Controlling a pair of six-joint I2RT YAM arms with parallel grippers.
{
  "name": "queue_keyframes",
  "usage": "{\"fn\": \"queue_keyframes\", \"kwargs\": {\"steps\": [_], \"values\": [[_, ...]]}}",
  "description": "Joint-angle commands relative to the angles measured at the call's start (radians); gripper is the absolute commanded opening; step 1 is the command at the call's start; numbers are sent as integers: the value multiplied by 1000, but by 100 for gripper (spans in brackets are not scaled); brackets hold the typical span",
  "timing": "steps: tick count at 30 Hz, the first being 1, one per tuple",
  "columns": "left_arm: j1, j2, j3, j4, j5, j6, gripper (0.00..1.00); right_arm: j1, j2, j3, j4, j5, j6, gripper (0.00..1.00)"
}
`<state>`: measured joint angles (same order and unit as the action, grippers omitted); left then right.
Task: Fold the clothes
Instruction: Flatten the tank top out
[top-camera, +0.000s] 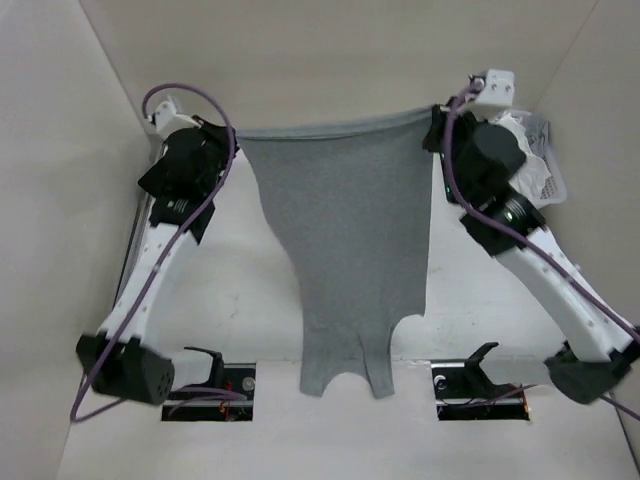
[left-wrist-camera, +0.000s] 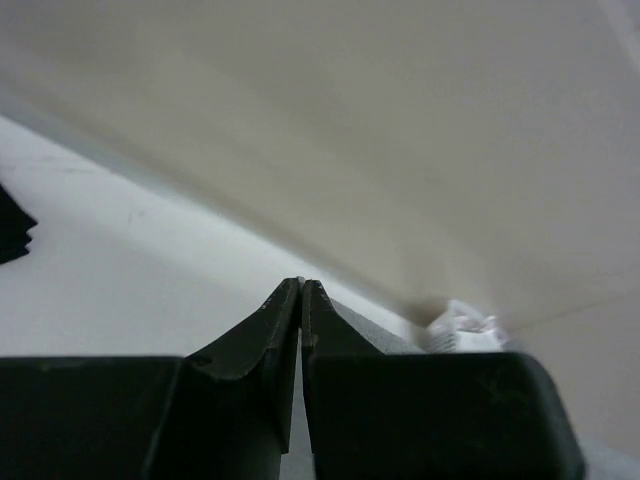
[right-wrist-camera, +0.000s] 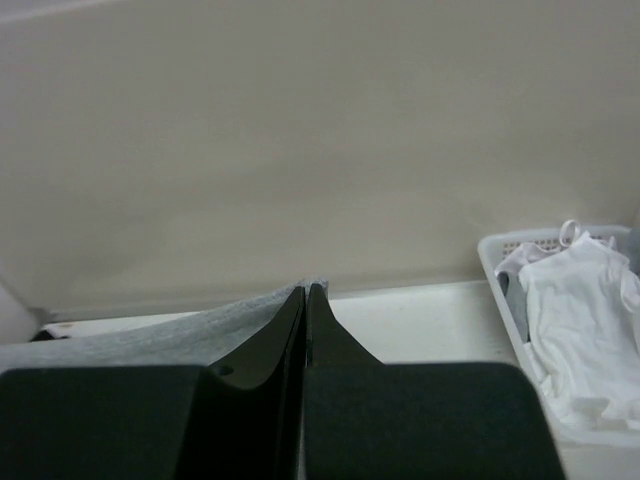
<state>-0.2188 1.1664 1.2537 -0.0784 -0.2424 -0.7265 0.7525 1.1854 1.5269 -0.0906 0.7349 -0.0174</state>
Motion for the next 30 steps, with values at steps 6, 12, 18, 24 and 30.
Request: {"fn": "queue_keyframes", "kwargs": {"steps": [6, 12, 18, 24, 30], "values": [[83, 349, 522, 2, 103, -5, 2, -360, 463, 666, -249, -465, 247, 0], [134, 348, 716, -11, 137, 9, 2, -380, 603, 1154, -440, -486, 228, 0], [148, 213, 551, 26, 132, 35, 3, -374, 381, 761, -356, -471, 240, 0], [103, -67, -16, 111, 58, 16, 3, -296, 9, 22, -160, -422, 324, 0], [52, -459, -569, 13, -17, -11, 3, -114, -393, -667, -60, -361, 511, 0]]}}
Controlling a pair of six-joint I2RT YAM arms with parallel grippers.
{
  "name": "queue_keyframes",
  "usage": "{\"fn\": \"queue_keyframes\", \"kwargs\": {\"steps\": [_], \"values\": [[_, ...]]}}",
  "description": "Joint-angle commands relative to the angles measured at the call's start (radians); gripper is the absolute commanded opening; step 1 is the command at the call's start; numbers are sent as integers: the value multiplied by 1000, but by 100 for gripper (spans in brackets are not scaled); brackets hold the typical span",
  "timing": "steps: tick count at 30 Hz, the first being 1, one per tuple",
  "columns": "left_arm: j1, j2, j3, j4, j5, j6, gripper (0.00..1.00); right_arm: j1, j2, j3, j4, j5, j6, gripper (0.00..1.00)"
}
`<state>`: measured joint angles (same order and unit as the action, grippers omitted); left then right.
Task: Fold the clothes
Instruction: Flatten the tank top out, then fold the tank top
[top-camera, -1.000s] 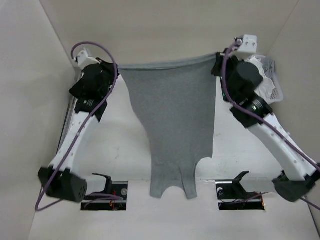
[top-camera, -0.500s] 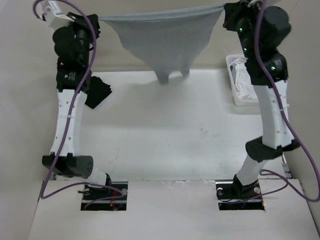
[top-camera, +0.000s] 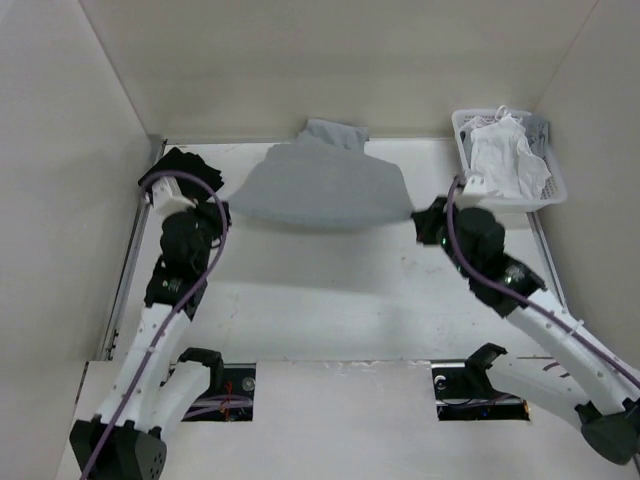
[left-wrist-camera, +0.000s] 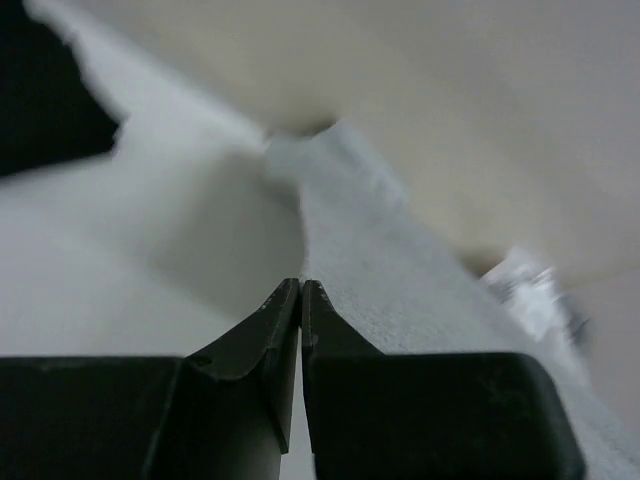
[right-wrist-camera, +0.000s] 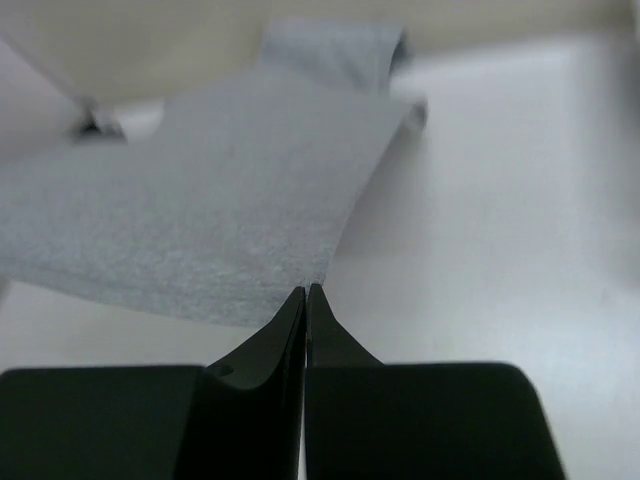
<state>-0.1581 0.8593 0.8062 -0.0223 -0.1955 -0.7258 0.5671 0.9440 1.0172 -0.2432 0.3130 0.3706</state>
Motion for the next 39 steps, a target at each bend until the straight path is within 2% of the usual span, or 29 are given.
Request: {"fn": "queue_keyframes", "kwargs": {"steps": [1, 4, 7, 12, 14, 16, 18, 21, 24, 26, 28, 31, 37, 38, 39], "values": [[-7, -231, -184, -100, -62, -12, 3, 116, -210, -245, 79, 81, 170, 0], [-11, -469, -307, -345, -45, -30, 2, 266, -365, -426, -52, 147, 316, 0], [-78, -646, -341, -543, -21, -122, 2, 436, -479, -505, -233, 216, 470, 0], [-241, -681, -269, -711, -79, -256, 1, 806, -556, -506, -562, 331, 813, 0], [-263, -683, -260, -732, -113, -270, 2, 932, -515, -485, -622, 375, 916, 0], [-271, -652, -263, -720, -142, -273, 2, 993, -453, -460, -614, 428, 936, 0], [-258, -600, -277, -650, -163, -265, 2, 925, -394, -431, -567, 443, 862, 0], [-234, -463, -283, -457, -196, -238, 2, 674, -331, -413, -371, 362, 606, 0], [-177, -237, -243, -201, -199, -187, 2, 286, -222, -413, -17, 96, 301, 0], [-127, -41, -176, -55, -194, -166, 2, 39, -83, -364, 129, -114, 239, 0], [-93, 126, -104, 74, -173, -170, 2, -135, 83, -283, 221, -221, 205, 0], [-58, 382, 37, 208, -148, -170, 2, -226, 301, -130, 295, -284, 171, 0], [30, 807, 390, 199, -131, -175, 3, -322, 822, 396, 239, -379, 156, 0], [41, 875, 445, 176, -124, -175, 6, -325, 908, 493, 208, -377, 154, 4], [50, 947, 508, 148, -105, -167, 14, -327, 991, 579, 190, -373, 160, 13]]}}
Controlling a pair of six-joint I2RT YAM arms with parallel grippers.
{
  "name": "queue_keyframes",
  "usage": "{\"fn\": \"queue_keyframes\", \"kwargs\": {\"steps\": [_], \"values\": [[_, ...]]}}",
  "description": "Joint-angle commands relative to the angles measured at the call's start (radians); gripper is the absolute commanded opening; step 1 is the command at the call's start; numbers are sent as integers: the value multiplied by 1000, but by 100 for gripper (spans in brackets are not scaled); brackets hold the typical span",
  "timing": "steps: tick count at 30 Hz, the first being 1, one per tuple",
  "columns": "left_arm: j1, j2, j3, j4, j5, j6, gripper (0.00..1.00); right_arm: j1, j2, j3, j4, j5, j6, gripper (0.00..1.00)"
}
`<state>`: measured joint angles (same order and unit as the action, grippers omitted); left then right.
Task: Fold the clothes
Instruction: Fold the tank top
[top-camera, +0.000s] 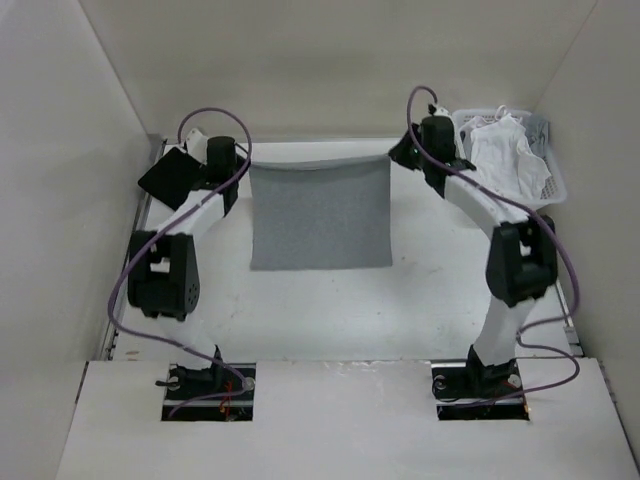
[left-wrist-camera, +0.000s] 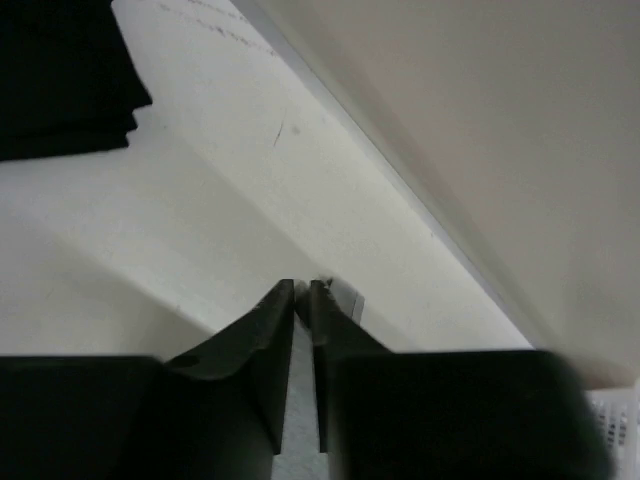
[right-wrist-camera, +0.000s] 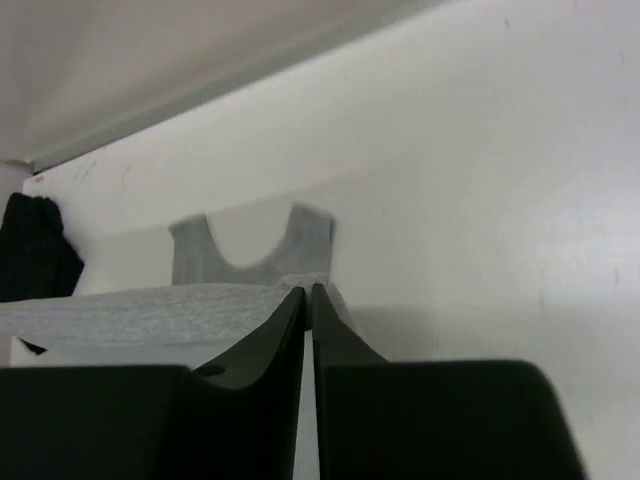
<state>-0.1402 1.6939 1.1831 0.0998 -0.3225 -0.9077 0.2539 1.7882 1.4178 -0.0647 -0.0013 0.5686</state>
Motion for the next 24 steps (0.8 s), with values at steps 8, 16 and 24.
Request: {"fn": "queue_keyframes", "kwargs": {"steps": [8, 16, 24], "values": [[44, 45, -13, 27, 96, 70, 52, -20, 142, 64, 56, -43, 24, 62], [-65, -451, -657, 91, 100, -19, 43, 83, -309, -665, 310, 61, 118, 10], [-9, -496, -806, 77, 272, -39, 44, 130, -449, -924, 319, 100, 192, 35]]}}
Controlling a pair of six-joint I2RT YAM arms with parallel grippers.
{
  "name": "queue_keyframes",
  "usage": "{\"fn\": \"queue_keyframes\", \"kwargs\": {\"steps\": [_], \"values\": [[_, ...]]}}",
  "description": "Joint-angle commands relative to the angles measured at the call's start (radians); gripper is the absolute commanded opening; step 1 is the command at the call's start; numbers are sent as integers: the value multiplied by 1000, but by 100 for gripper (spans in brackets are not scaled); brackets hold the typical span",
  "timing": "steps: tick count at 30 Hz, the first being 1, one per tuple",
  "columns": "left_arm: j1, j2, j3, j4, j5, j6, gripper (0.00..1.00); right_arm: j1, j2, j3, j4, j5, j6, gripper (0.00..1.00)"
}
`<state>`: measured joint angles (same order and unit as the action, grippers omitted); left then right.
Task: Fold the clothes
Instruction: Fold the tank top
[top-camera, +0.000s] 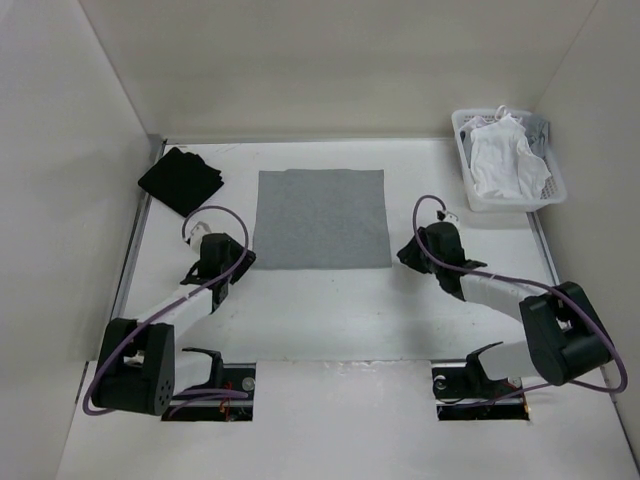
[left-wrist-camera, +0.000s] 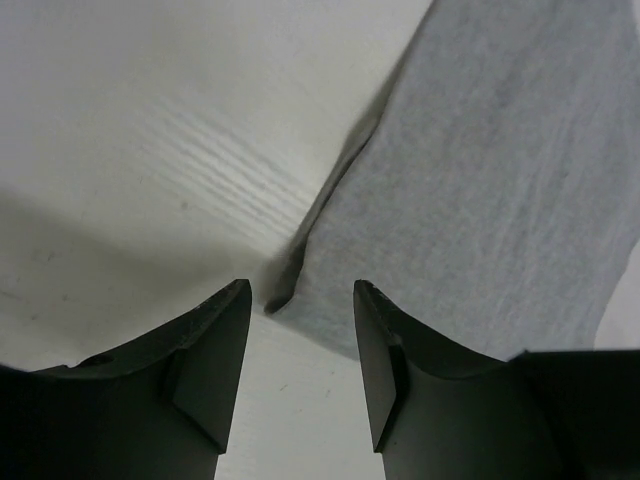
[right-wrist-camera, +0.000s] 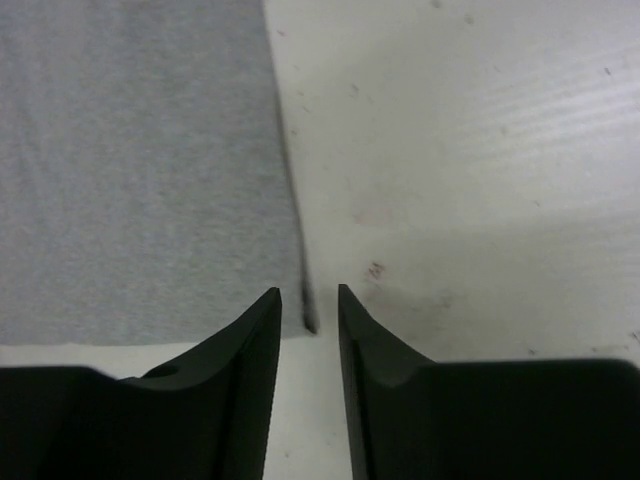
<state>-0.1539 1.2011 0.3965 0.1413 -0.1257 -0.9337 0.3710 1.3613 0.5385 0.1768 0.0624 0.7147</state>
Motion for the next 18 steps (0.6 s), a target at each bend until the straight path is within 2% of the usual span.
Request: {"fn": "queue_keyframes", "kwargs": {"steps": [1, 6, 8, 11, 18], "values": [[1, 6, -24, 37, 77, -13, 44, 18, -25, -63, 82, 37, 58, 38], [-17, 83, -25, 70, 104, -17, 44, 27, -53, -97, 86, 48, 100, 49], [-19, 98, -28, 76, 107, -20, 37, 27, -41, -95, 85, 42, 112, 49], [-5, 100, -33, 78, 95, -20, 21, 30, -31, -98, 96, 27, 135, 49], [-2, 118, -22, 109, 55, -13, 8, 70, 56, -64, 128, -3, 169, 48]]}}
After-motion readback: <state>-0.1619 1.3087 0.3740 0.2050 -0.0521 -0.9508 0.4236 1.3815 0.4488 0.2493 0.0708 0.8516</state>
